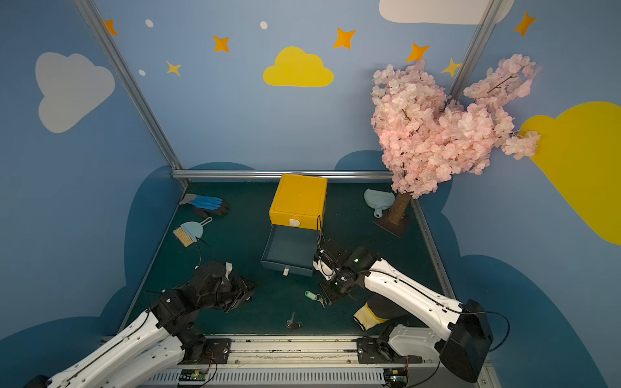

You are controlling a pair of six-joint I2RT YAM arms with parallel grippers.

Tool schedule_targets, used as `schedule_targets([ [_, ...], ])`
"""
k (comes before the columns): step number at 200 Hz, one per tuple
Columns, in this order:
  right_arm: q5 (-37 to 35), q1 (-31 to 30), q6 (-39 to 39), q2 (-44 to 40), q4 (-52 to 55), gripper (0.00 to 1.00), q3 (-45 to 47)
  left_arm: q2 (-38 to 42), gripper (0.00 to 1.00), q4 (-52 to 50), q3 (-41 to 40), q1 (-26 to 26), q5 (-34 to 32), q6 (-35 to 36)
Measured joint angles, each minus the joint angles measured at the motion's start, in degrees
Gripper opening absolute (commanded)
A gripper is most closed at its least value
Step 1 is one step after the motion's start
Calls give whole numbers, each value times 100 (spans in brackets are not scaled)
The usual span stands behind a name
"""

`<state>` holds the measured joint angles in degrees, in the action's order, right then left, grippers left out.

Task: Take the keys out of the drawer
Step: Place the key at the center of the board.

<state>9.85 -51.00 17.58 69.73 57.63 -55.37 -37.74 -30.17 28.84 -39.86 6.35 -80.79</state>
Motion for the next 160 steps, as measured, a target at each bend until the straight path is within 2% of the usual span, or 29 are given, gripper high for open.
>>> schedule_targets([
  [39, -35, 0, 57, 210, -337, 3, 208, -234, 33, 321, -28, -35, -94, -57],
  [87, -55, 0, 15, 686, -605, 23, 208, -619, 34, 682, -35, -74, -114, -59],
  [130, -92, 0, 15, 728, -612, 24, 74, -796, 32, 1034, -59, -127, -243, -55],
  [160, -221, 33, 55, 699, -527, 25, -555, -1060, 30, 1231, -98, -208, -466, -125],
])
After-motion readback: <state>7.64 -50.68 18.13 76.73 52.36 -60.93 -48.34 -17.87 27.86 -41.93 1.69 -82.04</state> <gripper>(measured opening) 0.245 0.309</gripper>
